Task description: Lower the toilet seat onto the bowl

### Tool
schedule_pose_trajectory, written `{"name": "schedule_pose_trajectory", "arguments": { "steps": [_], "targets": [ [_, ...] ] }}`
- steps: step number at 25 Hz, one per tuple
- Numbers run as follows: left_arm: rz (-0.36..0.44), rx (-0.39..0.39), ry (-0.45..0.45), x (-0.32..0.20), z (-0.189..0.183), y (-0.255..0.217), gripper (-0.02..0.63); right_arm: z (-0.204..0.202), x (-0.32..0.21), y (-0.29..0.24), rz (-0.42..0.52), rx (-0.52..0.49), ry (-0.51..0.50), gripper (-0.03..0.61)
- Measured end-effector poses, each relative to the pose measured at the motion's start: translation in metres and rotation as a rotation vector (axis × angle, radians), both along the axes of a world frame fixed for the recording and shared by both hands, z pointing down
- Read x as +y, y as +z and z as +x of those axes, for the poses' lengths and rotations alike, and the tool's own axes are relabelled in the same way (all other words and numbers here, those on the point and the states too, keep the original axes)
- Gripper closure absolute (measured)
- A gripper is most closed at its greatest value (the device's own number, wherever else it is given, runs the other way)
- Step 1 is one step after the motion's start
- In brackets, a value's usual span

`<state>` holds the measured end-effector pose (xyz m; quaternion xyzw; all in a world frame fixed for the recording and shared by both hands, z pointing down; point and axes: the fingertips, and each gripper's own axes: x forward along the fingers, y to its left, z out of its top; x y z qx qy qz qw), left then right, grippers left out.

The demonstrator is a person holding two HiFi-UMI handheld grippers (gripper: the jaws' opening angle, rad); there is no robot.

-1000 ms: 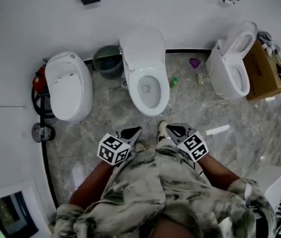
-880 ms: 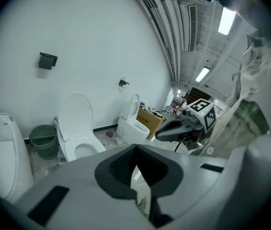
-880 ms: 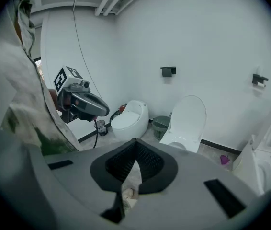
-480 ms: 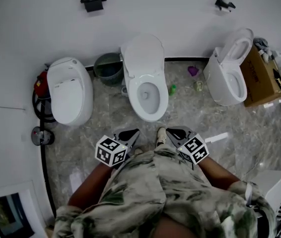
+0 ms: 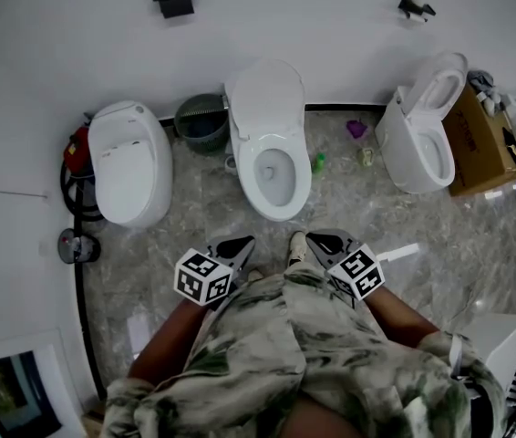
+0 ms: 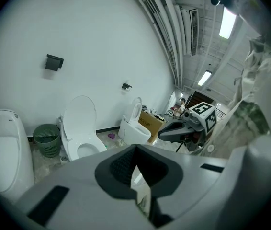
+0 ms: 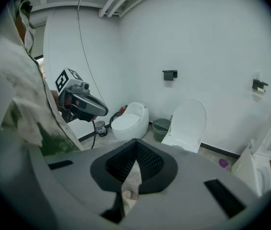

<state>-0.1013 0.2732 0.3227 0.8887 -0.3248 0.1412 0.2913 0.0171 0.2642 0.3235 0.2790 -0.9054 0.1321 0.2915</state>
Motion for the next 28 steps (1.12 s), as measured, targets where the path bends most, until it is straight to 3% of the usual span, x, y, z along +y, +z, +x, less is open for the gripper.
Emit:
{"name": "schedule_pose_trajectory", "arguments": {
  "steps": [18, 28],
  "targets": [
    [-0.038, 0.025, -0.071, 0.003, -0.016, 0.021, 0.591, -0.002, -0.001, 0.006, 0.002, 0.0, 0.007, 0.557],
    [-0.032, 0.017, -0.06, -0.003, -0.012, 0.025, 0.591, -0.012, 0.001, 0.012, -0.009, 0.008, -0.035, 0.557]
  ]
}}
